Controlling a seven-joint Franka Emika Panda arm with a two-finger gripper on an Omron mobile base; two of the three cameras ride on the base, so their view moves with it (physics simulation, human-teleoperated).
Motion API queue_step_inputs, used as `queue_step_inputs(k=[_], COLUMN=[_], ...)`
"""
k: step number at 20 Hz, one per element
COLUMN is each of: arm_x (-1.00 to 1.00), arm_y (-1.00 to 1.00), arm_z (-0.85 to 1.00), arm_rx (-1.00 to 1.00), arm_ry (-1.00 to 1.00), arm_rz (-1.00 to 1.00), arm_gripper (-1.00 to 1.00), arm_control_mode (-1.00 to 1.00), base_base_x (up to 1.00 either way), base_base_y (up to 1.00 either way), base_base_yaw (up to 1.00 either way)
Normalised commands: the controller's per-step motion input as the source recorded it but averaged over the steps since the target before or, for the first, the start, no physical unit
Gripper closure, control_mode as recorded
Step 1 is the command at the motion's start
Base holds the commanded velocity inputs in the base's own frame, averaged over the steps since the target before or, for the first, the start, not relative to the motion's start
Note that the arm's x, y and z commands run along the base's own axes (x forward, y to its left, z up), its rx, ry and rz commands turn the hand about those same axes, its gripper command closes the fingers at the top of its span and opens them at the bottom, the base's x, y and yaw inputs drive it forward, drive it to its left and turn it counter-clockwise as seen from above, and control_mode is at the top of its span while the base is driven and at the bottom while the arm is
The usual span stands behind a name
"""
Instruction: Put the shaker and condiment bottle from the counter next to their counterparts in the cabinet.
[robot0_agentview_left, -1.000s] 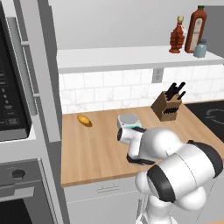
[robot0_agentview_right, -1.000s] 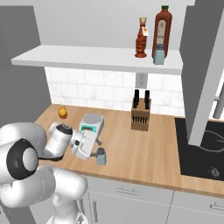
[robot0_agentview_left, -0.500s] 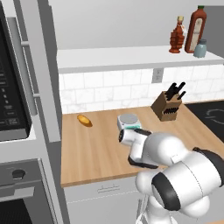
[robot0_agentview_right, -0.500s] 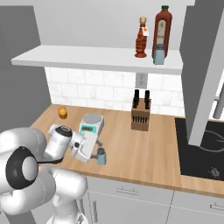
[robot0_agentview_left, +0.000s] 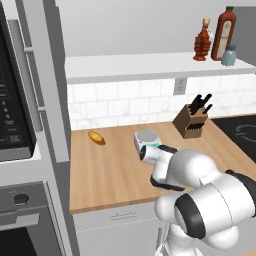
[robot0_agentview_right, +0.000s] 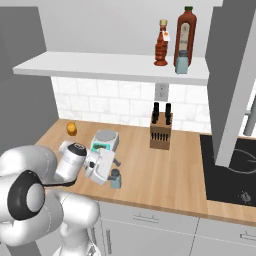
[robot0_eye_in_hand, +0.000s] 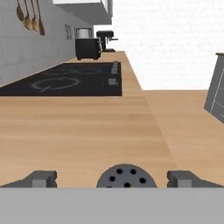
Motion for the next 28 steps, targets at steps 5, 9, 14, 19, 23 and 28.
queue_step_inputs(k=[5,9,14,19,23,28], arm_x=[-0.11,-0.03,0.0,0.0,0.0,0.0], arm_y=[-0.08,-0.03,-0.08,-0.04,0.0,0.0], arm_z=[-0.24,-0.32,-0.31,-0.35,-0.4,-0.23], arm_rx=[0.0,0.0,0.04,0.04,0.0,0.01], arm_ry=[-0.01,0.0,0.0,0.0,0.0,0.0], arm_rz=[0.0,0.0,0.0,0.0,0.0,0.0], arm_gripper=[-1.0,-1.0,-1.0,-1.0,1.0,1.0], arm_control_mode=[-1.0,-1.0,-1.0,-1.0,-1.0,-1.0], base_base_x=[0.0,0.0,0.0,0.0,0.0,0.0], base_base_y=[0.0,0.0,0.0,0.0,0.0,0.0], base_base_yaw=[0.0,0.0,0.0,0.0,0.0,0.0])
